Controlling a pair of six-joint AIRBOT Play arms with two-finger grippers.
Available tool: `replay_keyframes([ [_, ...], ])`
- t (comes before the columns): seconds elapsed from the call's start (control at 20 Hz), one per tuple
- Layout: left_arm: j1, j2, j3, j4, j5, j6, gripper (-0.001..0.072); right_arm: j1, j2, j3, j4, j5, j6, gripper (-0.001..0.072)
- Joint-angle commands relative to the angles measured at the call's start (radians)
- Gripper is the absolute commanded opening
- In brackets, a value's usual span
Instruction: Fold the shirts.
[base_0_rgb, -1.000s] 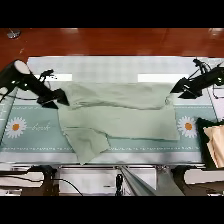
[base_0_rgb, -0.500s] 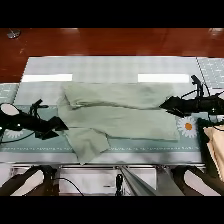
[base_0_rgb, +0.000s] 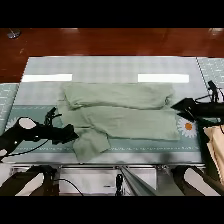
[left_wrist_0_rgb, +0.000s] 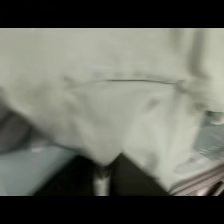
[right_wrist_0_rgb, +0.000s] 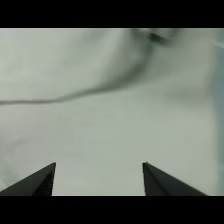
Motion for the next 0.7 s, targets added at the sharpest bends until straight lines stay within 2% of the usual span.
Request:
replay_keyframes([
  [0.0,-0.047,0.002,-0.01,-0.027,0.028,0.014,0.0035,-0.119,0.002,-0.059,-0.345,0.185,0.126,0.0622],
  [0.05,-0.047,0.002,-0.006,-0.027,0.028,0.014,0.0035,-0.109,0.009,-0.093,-0.368,0.179,0.161,0.0622],
  [0.35,-0.049,0.003,-0.005,-0.029,0.027,0.013,0.0036,-0.027,-0.023,-0.166,-0.341,0.067,0.172,0.0623],
  [0.5,-0.049,0.003,-0.005,-0.031,0.027,0.012,0.0035,-0.028,-0.07,-0.16,-0.25,-0.011,0.147,0.0623],
  [0.65,-0.049,0.003,-0.005,-0.032,0.026,0.01,0.0036,-0.027,-0.121,-0.16,-0.094,-0.058,0.067,0.062],
])
